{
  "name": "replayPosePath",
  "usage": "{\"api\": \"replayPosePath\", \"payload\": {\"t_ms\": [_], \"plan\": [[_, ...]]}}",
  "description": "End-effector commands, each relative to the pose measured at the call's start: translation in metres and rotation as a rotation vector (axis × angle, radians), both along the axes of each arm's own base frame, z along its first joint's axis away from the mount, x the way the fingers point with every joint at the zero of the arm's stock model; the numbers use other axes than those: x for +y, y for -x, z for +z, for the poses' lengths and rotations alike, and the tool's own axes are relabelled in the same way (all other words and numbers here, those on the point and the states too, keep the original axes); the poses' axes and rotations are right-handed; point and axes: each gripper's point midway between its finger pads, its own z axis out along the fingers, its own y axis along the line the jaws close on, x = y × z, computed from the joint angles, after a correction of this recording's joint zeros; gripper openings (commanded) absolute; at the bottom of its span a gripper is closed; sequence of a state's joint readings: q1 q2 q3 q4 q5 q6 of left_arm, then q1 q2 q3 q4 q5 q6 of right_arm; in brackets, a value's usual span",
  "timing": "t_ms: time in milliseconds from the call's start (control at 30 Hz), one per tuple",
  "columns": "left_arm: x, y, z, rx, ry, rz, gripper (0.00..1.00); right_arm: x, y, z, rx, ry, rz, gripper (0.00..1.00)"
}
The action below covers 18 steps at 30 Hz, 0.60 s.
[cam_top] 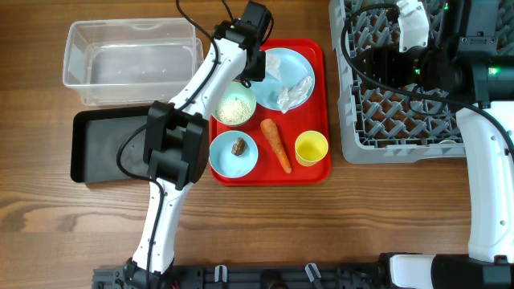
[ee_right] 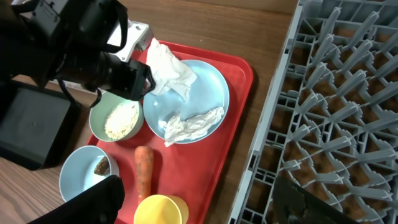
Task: Sort waste into correct bins and load items into the dishwasher rack
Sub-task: 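Lower the left gripper and grasp the white tissue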
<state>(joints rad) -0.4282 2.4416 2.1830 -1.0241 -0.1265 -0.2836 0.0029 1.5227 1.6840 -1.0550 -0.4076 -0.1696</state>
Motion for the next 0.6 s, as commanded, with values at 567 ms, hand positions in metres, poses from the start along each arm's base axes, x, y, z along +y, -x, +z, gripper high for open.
{"api": "replayPosePath", "payload": {"t_ms": [567], "plan": [[0.0003,-0.0093,-0.0197,-0.012,0.008,0.045,0.12,-0.0004,-0.0053,-0.0049,0.013,0.003,0.008,0.76]]}}
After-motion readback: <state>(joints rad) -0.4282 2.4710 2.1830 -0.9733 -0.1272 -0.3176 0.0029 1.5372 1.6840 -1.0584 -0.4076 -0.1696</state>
